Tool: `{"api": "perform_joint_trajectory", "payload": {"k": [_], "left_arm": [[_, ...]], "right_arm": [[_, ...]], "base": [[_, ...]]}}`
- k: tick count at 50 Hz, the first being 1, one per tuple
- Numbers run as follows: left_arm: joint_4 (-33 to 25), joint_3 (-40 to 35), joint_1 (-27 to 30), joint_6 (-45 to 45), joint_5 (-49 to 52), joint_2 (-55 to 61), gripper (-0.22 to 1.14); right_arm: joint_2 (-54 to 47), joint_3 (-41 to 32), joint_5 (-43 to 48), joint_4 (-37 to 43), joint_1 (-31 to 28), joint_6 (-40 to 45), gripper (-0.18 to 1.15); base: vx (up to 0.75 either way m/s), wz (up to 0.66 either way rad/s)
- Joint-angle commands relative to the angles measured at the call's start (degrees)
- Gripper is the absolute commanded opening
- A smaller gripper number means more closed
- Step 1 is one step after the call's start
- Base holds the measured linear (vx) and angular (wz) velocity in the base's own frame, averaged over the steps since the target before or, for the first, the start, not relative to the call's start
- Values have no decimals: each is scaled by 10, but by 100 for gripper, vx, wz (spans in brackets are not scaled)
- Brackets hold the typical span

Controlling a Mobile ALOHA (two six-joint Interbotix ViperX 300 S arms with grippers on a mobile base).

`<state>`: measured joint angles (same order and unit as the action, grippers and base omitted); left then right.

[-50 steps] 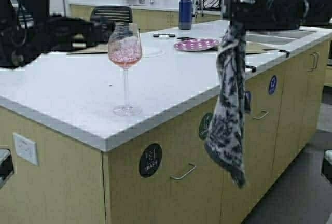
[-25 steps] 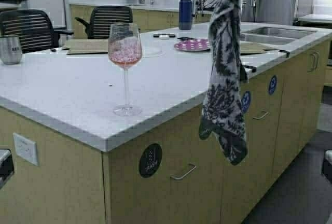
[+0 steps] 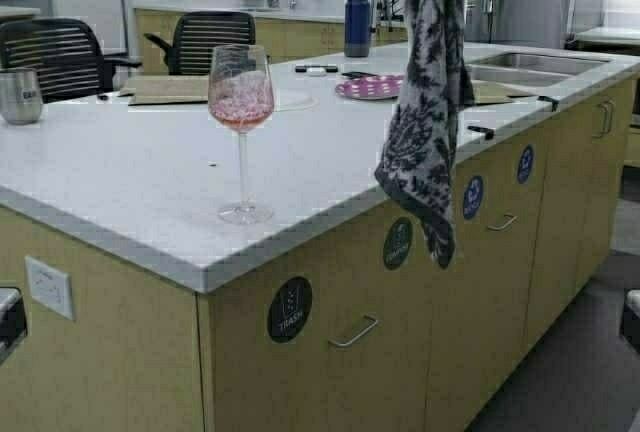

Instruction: Get the cloth and wipe up the spill under the wine glass

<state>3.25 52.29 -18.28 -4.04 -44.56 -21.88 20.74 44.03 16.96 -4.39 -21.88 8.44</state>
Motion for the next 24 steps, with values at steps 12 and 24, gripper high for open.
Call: {"api": "perform_joint_trajectory", "payload": {"k": [12,24], "left_arm": [[-5,-6,-1,2,12,-5,100],[-5,-4,-1,4,12,4,100]], "right_arm": [[12,-14,-1,-3,0,-1,6],[12,-9,-1,-2,-1,-1,6]], "base": [[0,0],[0,0]]}}
